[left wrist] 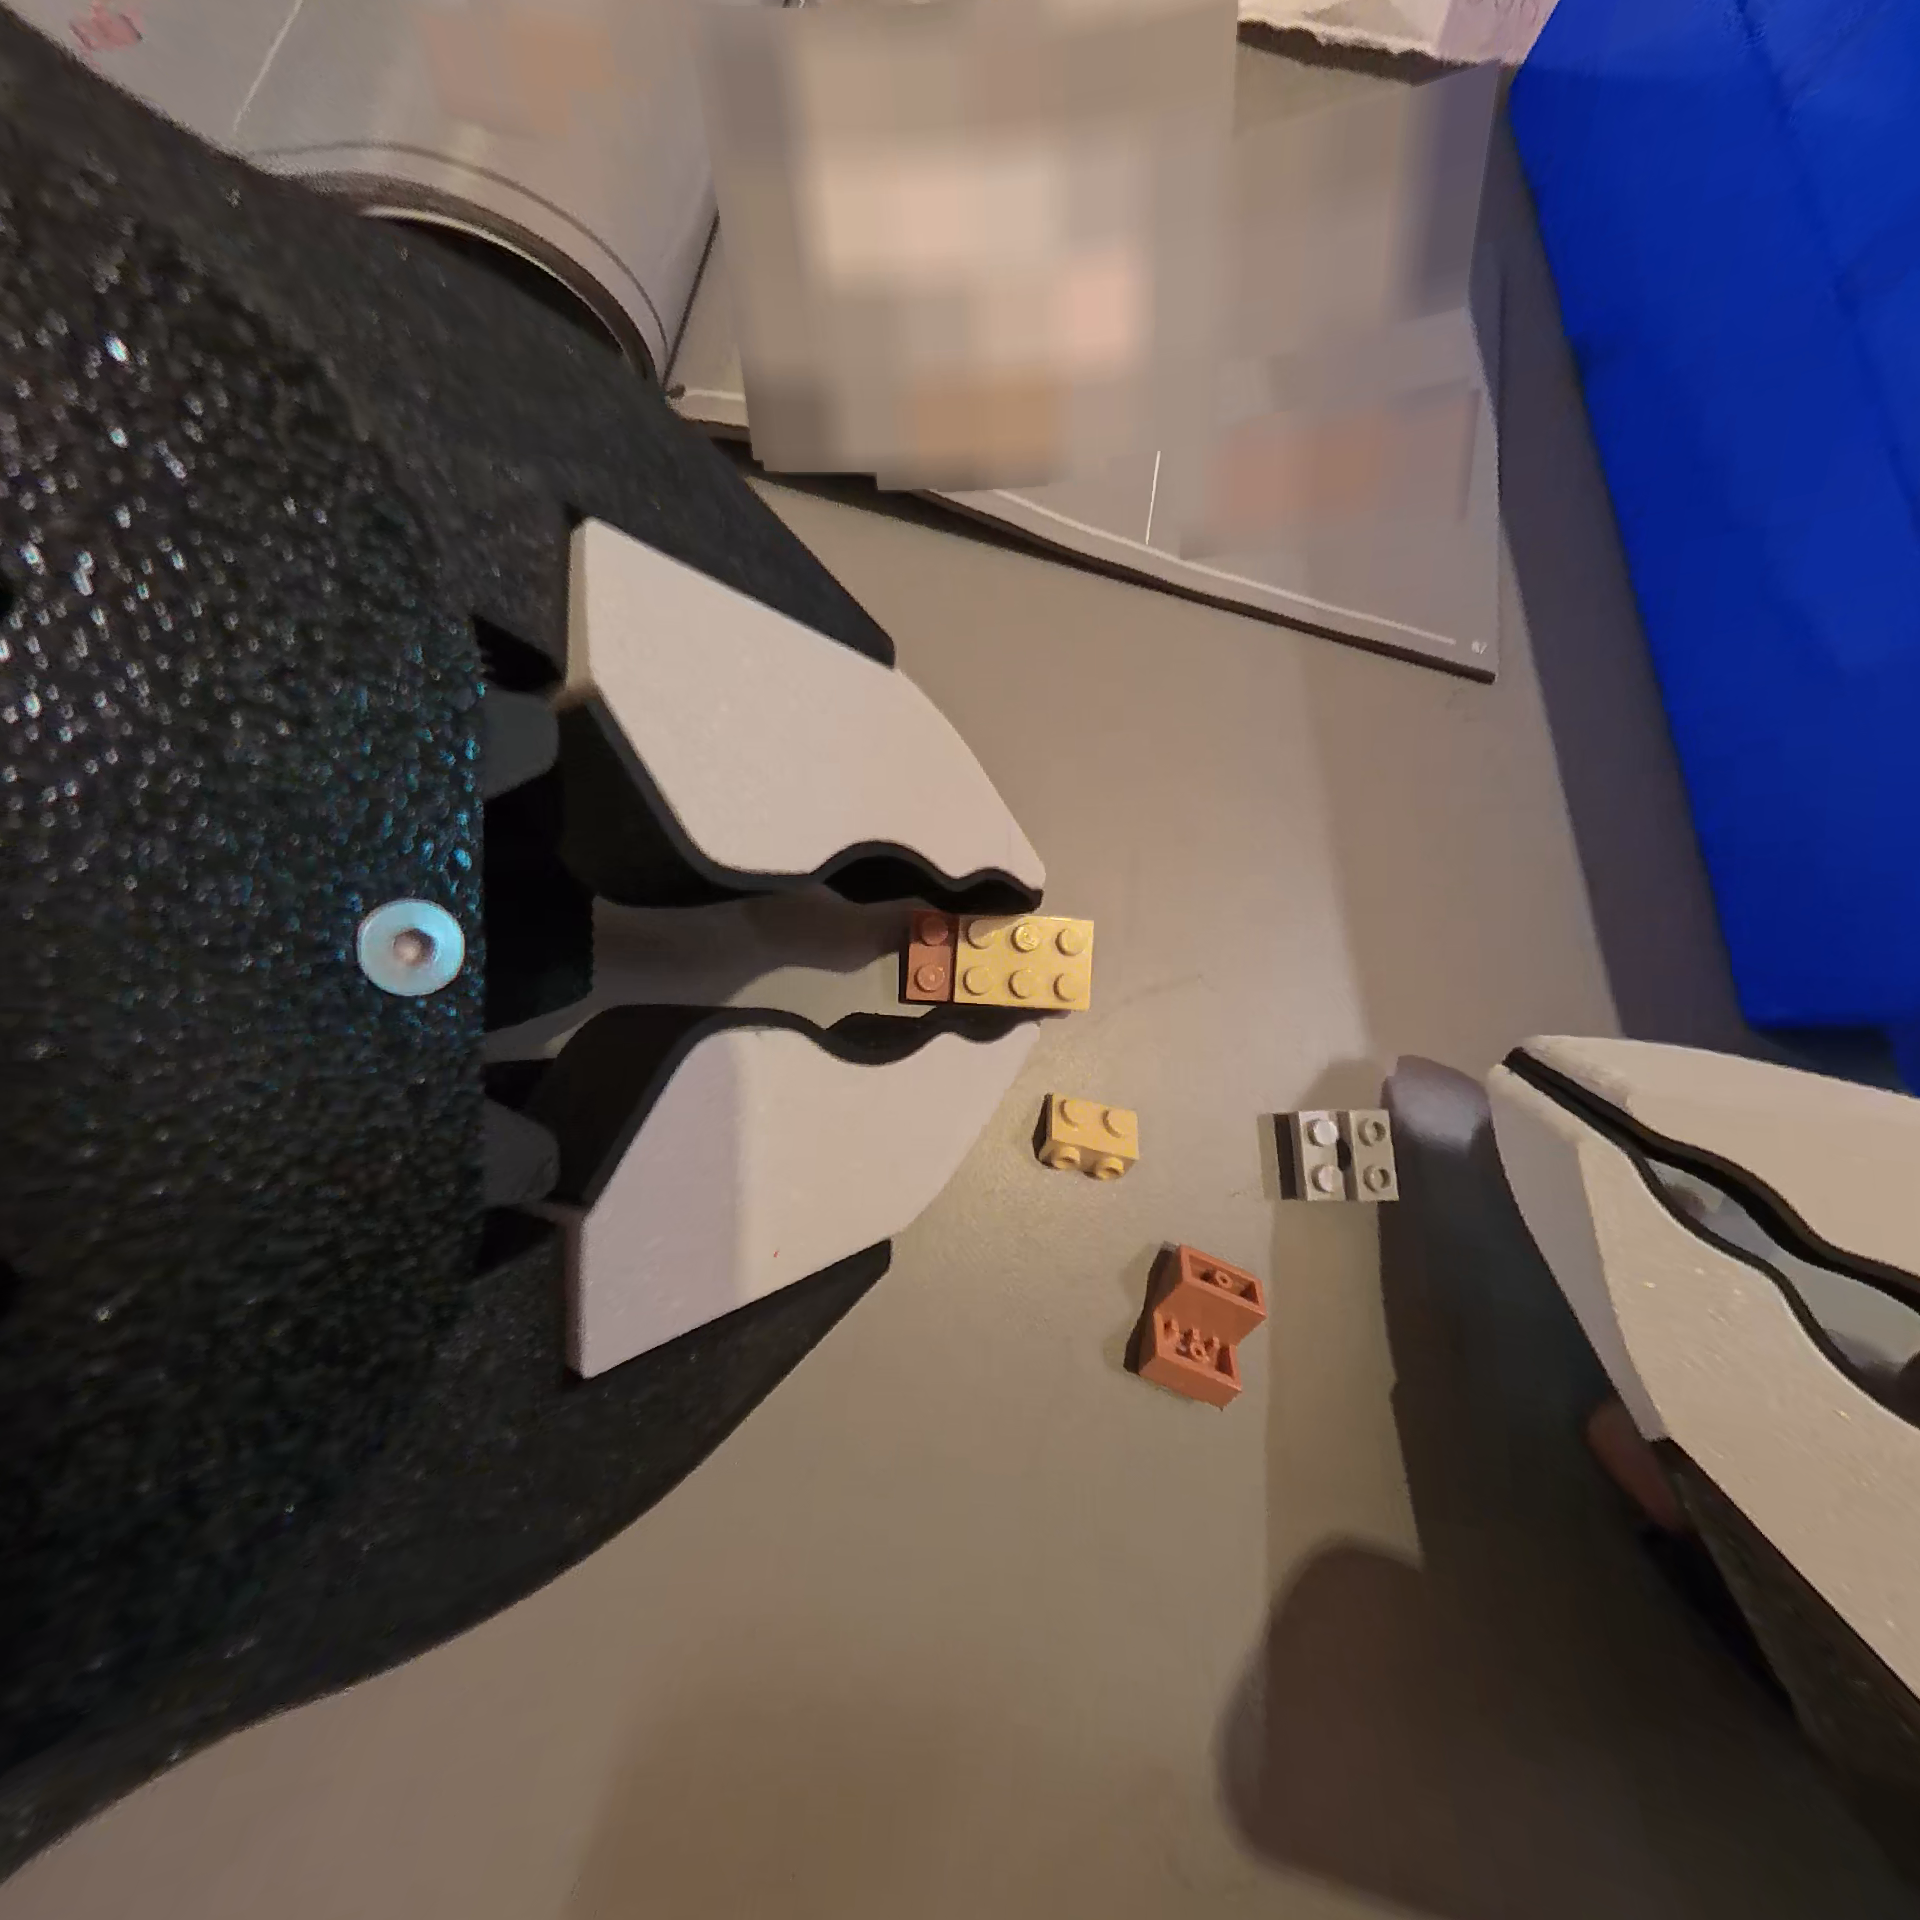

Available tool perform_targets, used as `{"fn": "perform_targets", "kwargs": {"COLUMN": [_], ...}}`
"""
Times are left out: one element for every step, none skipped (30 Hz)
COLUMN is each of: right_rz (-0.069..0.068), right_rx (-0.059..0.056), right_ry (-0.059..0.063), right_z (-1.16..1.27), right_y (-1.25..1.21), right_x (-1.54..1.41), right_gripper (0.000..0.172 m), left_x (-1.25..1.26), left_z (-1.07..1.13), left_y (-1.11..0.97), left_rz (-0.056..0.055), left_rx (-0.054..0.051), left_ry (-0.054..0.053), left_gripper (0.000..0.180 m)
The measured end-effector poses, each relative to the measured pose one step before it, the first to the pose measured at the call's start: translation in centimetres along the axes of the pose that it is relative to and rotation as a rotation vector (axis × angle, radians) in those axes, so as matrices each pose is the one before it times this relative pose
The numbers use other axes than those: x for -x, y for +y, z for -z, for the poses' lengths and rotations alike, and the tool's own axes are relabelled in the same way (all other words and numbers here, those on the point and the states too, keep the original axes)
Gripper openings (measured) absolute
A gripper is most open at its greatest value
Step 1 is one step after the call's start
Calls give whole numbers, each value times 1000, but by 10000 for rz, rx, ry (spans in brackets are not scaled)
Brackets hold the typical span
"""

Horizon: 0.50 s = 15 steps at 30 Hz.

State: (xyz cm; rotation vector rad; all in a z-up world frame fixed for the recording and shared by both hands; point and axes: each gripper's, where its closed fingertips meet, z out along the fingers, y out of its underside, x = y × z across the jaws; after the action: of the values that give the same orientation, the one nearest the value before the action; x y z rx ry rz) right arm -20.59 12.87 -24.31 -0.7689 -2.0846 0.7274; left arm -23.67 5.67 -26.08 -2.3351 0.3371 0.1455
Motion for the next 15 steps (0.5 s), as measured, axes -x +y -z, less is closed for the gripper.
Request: {"fn": "perform_targets", "kwargs": {"right_rz": [10, 7, 11, 13, 15, 17, 14, 7, 3, 0, -5, -5, 1, 5, 9], "right_rx": [0, 8, 13, 8, 2, 0, 3, -1, 0, 3, -5, -9, -5, 0, 0], "right_ry": [-10, -14, -15, -12, -9, -8, -6, -8, -11, -11, -10, -11, -13, -9, -3], "right_z": [-7, -10, -6, -4, -14, 9, 3, 7, 0, 5, -1, 12, -1, 8, 0], "right_y": [1, 8, 15, 4, 4, 6, 7, 1, 0, 11, 0, -2, 0, 2, 3], "right_x": [17, 20, 19, 25, 24, 20, 15, 10, 13, 7, 10, 4, 9, 14, 14], "right_gripper": [0, 0, 0, 0, 0, 0, 0, 0, 0, 0, 0, 0, 0, 0, 0], "left_x": [-230, -291, -179, 11, 72, 82, 17, -8, 2, -1, 4, 39, 87, 86, 64], "left_z": [15, 18, -6, -46, -18, -3, 2, 7, 3, 4, 13, 20, 47, 68, 94], "left_y": [-55, -102, -94, 6, -2, 6, -14, -6, -3, 0, 9, -22, -74, -115, -175], "left_rz": [38, 67, 74, 44, 19, -22, -46, -36, -24, -24, -29, -20, -17, -25, -34], "left_rx": [-51, -89, -94, -29, -8, -4, -4, 3, 6, 8, 10, -10, -33, -62, -95], "left_ry": [169, 207, 138, 7, -44, -61, -34, -20, -18, -16, -19, -42, -60, -55, -54], "left_gripper": [16, 16, 17, 17, 17, 17, 17, 17, 16, 16, 17, 17, 16, 17, 17]}}
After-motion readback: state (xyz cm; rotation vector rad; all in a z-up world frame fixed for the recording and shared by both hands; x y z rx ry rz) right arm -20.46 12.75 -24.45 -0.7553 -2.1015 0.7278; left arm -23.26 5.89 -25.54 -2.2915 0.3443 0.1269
